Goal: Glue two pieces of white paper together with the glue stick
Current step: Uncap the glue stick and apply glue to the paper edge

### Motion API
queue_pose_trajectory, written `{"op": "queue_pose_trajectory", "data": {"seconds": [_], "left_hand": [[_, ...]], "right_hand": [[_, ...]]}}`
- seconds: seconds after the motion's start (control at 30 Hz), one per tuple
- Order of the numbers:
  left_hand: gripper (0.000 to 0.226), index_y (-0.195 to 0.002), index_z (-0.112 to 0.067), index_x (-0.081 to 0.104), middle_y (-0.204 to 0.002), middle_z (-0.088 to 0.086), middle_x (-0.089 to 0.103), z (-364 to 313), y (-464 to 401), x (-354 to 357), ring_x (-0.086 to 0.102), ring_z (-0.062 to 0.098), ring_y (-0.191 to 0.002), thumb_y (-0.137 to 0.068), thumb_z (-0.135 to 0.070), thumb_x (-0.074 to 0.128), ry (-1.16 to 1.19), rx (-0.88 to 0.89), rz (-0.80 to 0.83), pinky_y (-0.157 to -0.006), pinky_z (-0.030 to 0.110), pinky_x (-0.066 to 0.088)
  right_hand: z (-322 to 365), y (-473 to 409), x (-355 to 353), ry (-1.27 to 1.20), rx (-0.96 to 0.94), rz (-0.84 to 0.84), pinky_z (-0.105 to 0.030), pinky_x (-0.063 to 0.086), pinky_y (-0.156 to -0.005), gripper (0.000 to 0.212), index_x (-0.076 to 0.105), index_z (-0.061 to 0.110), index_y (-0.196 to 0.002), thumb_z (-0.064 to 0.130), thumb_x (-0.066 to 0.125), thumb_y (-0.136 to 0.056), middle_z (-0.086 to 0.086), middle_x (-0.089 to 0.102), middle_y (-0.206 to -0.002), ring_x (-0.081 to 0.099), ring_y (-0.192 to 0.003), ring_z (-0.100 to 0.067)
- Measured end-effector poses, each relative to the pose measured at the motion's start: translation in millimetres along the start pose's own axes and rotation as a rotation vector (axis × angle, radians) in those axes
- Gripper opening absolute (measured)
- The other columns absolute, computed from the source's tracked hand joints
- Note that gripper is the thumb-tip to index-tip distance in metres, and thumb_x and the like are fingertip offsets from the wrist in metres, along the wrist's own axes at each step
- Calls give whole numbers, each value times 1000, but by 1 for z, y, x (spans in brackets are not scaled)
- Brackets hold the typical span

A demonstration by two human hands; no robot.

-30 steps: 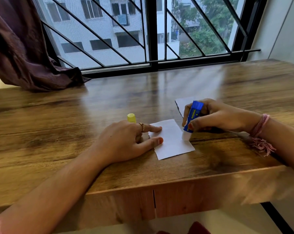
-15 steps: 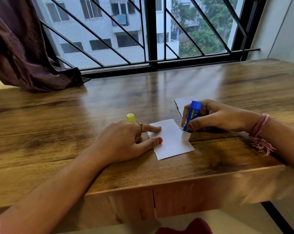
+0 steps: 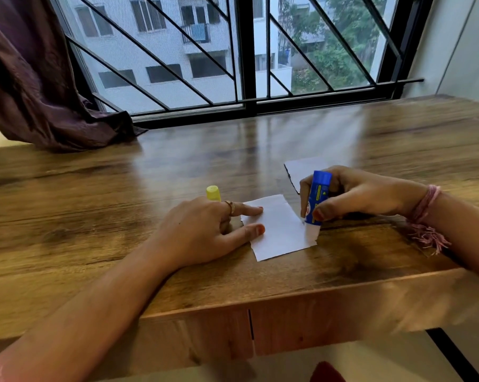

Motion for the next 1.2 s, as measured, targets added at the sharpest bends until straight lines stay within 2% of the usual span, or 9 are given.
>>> {"op": "queue_pose_trajectory", "data": {"seconds": [0.17,0.3,0.4,0.7,0.83,0.93,1.03,1.13,1.2], "left_hand": [[55,-118,-54,56,-52,-26,51,2,-1,0,50,-6,-56,-76,-80,32,-4,-6,1,-48,21,24],[57,-118,-54,55,-52,-23,51,2,-1,1,51,-5,-56,-75,-82,31,-1,-6,-3,-48,22,25],[55,-118,-53,56,-51,-23,51,3,-2,1,51,-4,-56,-75,-79,34,-1,-6,-8,-48,22,24],[51,-116,-53,57,-51,-23,51,2,-1,1,50,-4,-53,-77,-78,36,7,-3,-7,-47,20,23],[17,-86,-72,52,-49,-16,56,0,0,1,50,-3,-52,-77,-76,39,31,-9,11,-48,21,25],[44,-95,-52,66,-50,-30,52,1,-1,0,49,-6,-51,-75,-76,36,13,-4,-23,-47,21,23],[61,-105,-37,70,-63,-49,47,0,-1,0,48,-11,-52,-75,-76,34,-29,5,-30,-46,20,22],[54,-114,-47,62,-51,-32,50,1,-1,-2,49,-8,-53,-76,-75,36,-1,-9,-24,-47,22,24],[52,-113,-46,61,-52,-31,50,2,0,-1,50,-7,-55,-76,-75,38,6,-21,-33,-48,23,27]], "right_hand": [[-2,0,-3,3,-2,-11,-41,37,-67,7,64,10,-81,17,63,-77,-31,54,-75,49,-68,-30],[2,1,3,-4,-3,36,-35,39,-62,12,66,18,-77,28,66,-72,-20,54,-71,49,-65,-27],[-2,0,-2,2,0,1,-42,37,-65,15,64,8,-82,22,66,-77,-33,53,-74,49,-68,-31],[1,0,2,-22,-17,27,-28,41,-59,15,66,19,-78,32,65,-71,-13,57,-72,50,-65,-25],[2,2,5,-36,-26,69,-26,43,-61,6,66,20,-77,26,66,-74,-8,59,-72,53,-66,-22],[0,1,3,-40,-30,54,-27,42,-61,2,65,16,-78,15,64,-78,-9,59,-71,52,-65,-23],[1,3,4,-33,-33,73,-23,44,-60,15,64,11,-80,24,66,-73,-12,58,-73,54,-65,-19],[-2,5,-13,-90,-29,-61,-18,42,-51,31,61,-1,-84,25,64,-67,-14,55,-70,51,-55,-11],[-1,8,-26,-253,-69,-171,-16,39,-45,17,58,0,-80,15,57,-71,-6,54,-63,47,-48,-9]]}}
Point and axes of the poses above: each hand's wrist, its own y-axis away from the middle knuckle, its own x-axis out of the palm, z = x × y, the point moved 9 cm from there along -y, towards the middle knuckle
